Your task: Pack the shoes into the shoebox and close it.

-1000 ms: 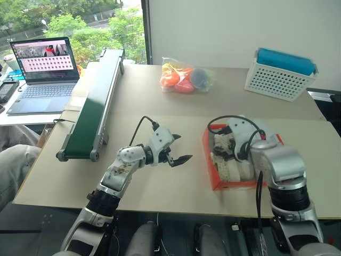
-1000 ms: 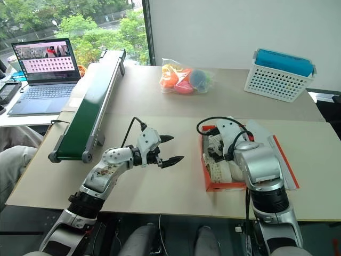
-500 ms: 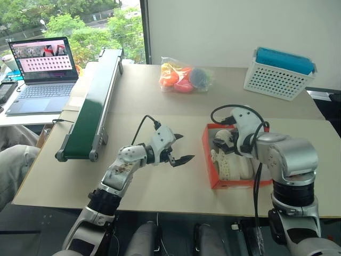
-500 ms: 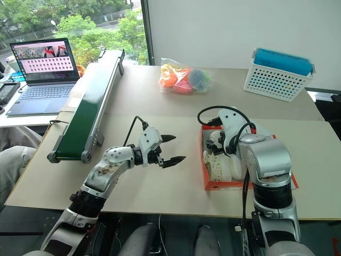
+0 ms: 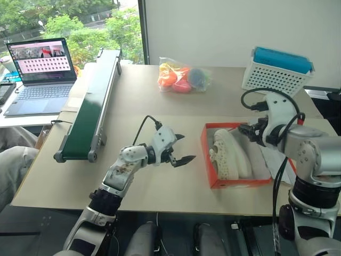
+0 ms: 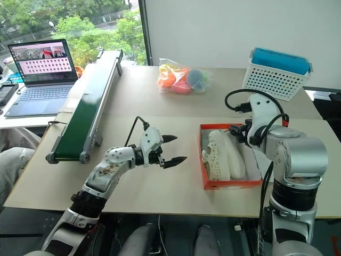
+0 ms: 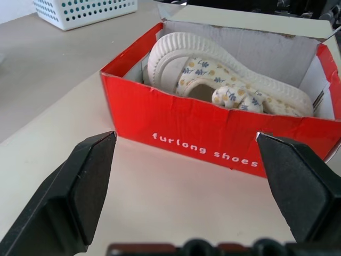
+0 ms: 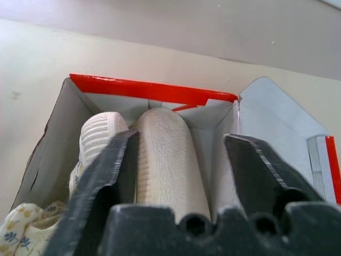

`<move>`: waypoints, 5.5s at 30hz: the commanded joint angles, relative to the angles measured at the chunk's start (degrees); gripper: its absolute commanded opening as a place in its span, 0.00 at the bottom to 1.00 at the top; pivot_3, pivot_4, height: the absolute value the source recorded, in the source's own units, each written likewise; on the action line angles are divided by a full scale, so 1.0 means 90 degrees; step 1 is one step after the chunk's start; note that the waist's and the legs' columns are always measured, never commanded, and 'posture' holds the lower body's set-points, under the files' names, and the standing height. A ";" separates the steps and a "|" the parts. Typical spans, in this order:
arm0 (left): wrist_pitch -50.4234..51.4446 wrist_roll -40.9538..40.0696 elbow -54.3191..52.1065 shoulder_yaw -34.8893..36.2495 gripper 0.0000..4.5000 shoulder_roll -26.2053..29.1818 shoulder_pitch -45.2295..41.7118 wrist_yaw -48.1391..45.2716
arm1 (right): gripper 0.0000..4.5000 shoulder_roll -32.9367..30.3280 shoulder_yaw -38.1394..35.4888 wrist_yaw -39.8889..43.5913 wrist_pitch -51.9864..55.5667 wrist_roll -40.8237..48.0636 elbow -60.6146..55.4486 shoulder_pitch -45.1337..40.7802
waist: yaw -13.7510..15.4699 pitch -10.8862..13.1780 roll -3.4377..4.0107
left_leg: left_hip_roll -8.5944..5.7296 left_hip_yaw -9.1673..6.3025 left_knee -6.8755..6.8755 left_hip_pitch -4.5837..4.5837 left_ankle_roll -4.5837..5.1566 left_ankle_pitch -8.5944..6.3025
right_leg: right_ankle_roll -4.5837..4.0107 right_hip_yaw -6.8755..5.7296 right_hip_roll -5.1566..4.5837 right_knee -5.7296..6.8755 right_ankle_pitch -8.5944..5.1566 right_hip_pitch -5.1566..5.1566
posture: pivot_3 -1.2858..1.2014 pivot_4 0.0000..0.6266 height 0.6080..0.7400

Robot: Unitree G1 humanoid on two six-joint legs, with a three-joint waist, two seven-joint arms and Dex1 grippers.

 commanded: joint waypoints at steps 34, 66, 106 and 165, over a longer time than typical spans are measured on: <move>-0.0007 -0.0070 -0.0382 0.0134 1.00 0.0084 0.0066 0.0223 | 0.01 0.0017 0.2220 0.0953 -0.1601 0.0285 0.2630 0.0543 | 0.0085 -0.0039 -0.0046 | -0.0004 -0.0031 0.0011 0.0054 0.0010 0.0001 | 0.0000 -0.0025 -0.0001 -0.0011 -0.0001 0.0081 | 0.52 0.24 0.69; -0.0066 -0.0261 -0.0685 -0.0243 1.00 0.0004 -0.0222 -0.0502 | 0.01 -0.1680 -0.1178 0.1114 0.0049 0.2287 -0.0460 0.0950 | 0.0230 -0.0034 -0.0045 | -0.0015 -0.0019 0.0014 -0.0004 0.0002 0.0007 | -0.0003 -0.0011 -0.0005 0.0003 0.0001 0.0017 | 0.52 0.24 0.69; 0.0087 -0.0337 -0.0726 -0.0280 1.00 -0.0100 -0.0485 -0.0473 | 0.01 -0.0443 0.0391 -0.2370 -0.0357 0.1283 -0.0617 0.2611 | 0.0181 -0.0028 -0.0034 | 0.0014 -0.0018 0.0065 0.0010 0.0042 -0.0019 | 0.0022 -0.0008 0.0012 -0.0066 0.0019 0.0080 | 0.52 0.24 0.69; -0.0161 -0.0128 -0.0876 -0.0314 1.00 0.0067 -0.1034 -0.0480 | 0.01 0.1473 -0.7580 -0.3891 -0.3625 0.0317 0.6189 -0.1530 | -0.0172 -0.0041 0.0056 | 0.0024 0.0012 0.0041 0.0026 0.0000 0.0009 | -0.0020 0.0089 0.0078 0.0029 0.0014 0.0020 | 0.52 0.24 0.69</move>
